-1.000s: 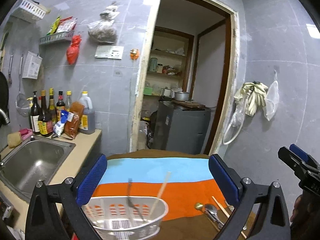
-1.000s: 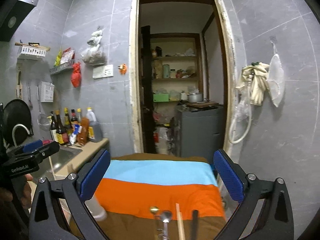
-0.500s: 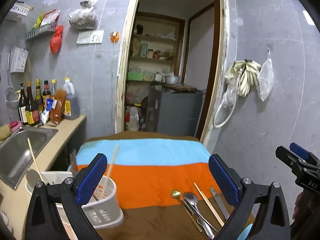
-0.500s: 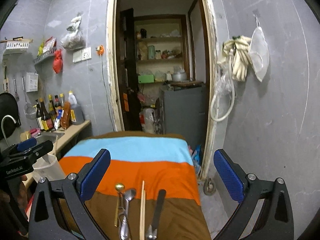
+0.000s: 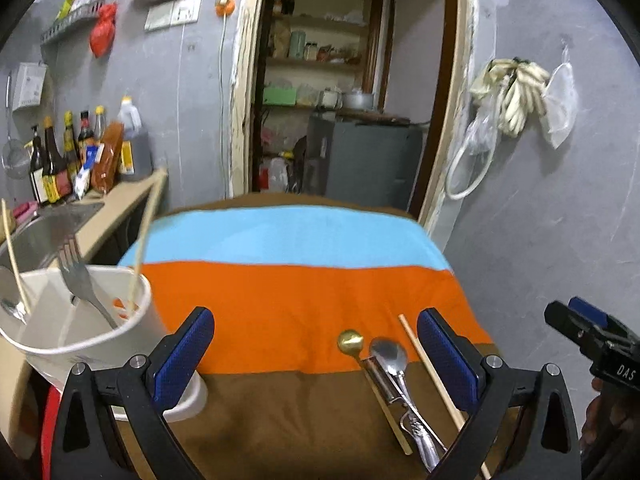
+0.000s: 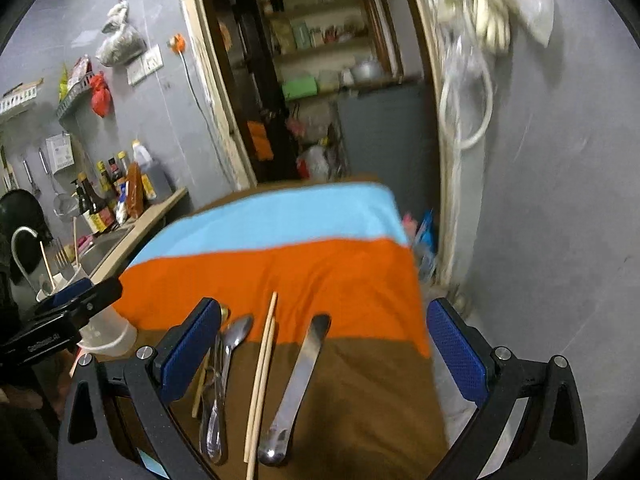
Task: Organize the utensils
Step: 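Move both tools back down to the utensil row, then grasp the gold spoon with the left tool while the right tool grasps a steel knife, then carry both held utensils over the white caddy and open both tools to drop them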
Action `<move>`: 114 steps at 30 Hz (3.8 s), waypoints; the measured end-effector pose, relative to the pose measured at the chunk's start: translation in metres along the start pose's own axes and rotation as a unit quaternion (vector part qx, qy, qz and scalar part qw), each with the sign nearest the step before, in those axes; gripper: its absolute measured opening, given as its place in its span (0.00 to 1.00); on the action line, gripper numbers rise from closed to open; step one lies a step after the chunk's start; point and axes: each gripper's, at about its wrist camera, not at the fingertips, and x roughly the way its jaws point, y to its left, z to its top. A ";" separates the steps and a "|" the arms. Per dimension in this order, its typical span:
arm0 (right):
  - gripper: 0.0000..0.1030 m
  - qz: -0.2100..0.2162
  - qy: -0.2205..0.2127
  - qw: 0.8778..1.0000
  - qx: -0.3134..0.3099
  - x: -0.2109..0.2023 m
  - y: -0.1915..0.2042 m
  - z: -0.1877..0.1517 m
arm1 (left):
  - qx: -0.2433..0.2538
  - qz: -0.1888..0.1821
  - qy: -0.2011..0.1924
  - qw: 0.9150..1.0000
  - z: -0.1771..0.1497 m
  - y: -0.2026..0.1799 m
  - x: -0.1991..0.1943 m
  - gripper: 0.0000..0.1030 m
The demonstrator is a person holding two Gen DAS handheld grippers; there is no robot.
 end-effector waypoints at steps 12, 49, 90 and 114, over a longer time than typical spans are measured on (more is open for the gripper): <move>0.50 0.068 0.115 0.991 0.031 0.091 -0.013 -0.047 | 0.010 -0.019 0.070 0.997 -0.015 -0.007 0.072 0.84; 0.14 0.075 0.227 0.971 0.016 0.147 0.007 -0.029 | 0.006 -0.087 0.183 0.979 -0.025 -0.014 0.139 0.08; 0.01 -0.035 0.144 0.989 0.024 0.025 0.065 -0.022 | 0.021 -0.108 0.070 0.991 0.024 0.038 -0.005 0.03; 0.01 0.001 -0.099 0.995 -0.021 -0.102 0.222 0.034 | -0.031 -0.066 -0.068 0.995 0.079 0.214 -0.130 0.03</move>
